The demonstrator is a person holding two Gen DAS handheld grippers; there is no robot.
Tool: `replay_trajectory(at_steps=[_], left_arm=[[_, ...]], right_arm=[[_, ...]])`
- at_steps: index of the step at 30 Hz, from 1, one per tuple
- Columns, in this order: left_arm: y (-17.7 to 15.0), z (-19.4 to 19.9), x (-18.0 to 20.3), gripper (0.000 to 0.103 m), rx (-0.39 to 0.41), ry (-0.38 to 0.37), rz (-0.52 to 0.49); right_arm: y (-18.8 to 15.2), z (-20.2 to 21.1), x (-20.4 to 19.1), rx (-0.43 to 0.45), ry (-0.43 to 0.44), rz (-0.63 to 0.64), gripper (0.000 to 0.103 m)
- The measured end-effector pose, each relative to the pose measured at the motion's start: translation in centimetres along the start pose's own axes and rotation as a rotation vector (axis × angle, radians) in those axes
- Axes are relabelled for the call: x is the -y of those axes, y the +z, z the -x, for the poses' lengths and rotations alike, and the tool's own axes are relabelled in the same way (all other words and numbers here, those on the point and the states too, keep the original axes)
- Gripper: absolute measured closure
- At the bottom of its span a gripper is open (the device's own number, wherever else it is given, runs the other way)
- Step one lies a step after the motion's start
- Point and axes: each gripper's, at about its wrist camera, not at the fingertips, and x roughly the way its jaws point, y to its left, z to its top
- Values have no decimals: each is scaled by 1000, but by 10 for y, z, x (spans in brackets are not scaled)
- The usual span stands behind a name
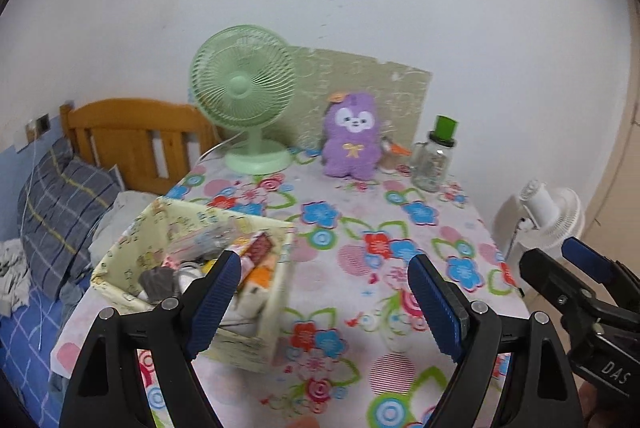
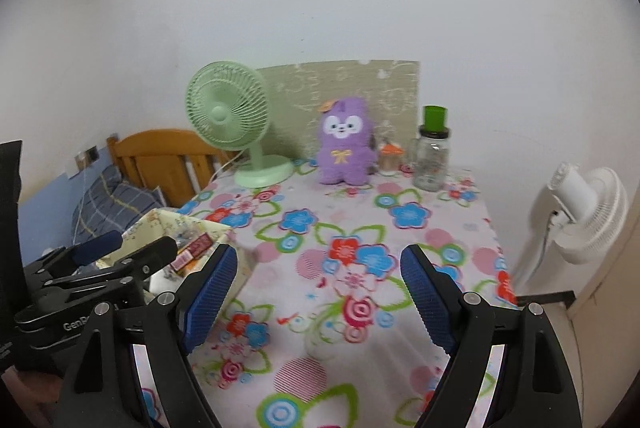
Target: Organize soft objects
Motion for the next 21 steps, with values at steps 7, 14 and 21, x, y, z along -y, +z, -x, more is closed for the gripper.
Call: replay_trajectory(at_steps=[7,14,21], left_arm=[[-3,13,21,16,22,-30,-46],[-2,21,27,16,39,-34,-59],[-3,23,27,16,41,-27,-60]], right_arm=[[-4,21,13,19,-20,-5,14],[-6,33,13,30,-24,6,14],[-6,39,13,44,-4,4,14]])
